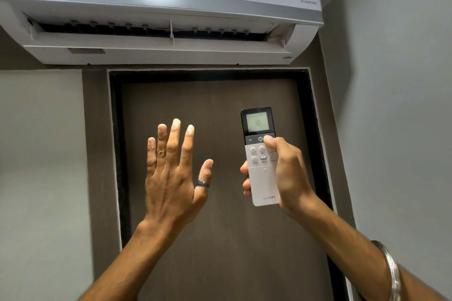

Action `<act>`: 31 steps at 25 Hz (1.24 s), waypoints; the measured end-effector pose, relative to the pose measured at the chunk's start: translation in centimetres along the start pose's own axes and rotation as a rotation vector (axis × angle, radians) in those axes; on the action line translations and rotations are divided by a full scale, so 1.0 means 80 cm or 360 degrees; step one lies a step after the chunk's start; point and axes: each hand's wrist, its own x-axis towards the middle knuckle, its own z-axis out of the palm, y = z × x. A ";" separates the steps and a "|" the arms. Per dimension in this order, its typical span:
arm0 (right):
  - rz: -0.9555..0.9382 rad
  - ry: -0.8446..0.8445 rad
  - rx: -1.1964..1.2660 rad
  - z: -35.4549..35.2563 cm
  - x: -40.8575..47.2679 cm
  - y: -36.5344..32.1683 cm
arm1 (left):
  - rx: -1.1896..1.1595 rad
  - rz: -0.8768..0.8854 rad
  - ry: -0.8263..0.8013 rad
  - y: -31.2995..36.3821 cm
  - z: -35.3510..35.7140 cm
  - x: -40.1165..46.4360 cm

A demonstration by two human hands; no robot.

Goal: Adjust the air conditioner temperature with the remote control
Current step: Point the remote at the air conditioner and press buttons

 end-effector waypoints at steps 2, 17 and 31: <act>0.0001 -0.0008 -0.0030 -0.001 -0.002 -0.002 | -0.0009 0.0000 0.0000 0.001 0.000 0.001; 0.0015 -0.0034 -0.0005 -0.006 -0.014 -0.013 | -0.0025 0.0001 0.0002 0.007 -0.009 0.003; 0.0009 0.0002 -0.0016 -0.011 -0.021 -0.026 | -0.0063 0.0003 -0.0013 0.021 -0.019 0.013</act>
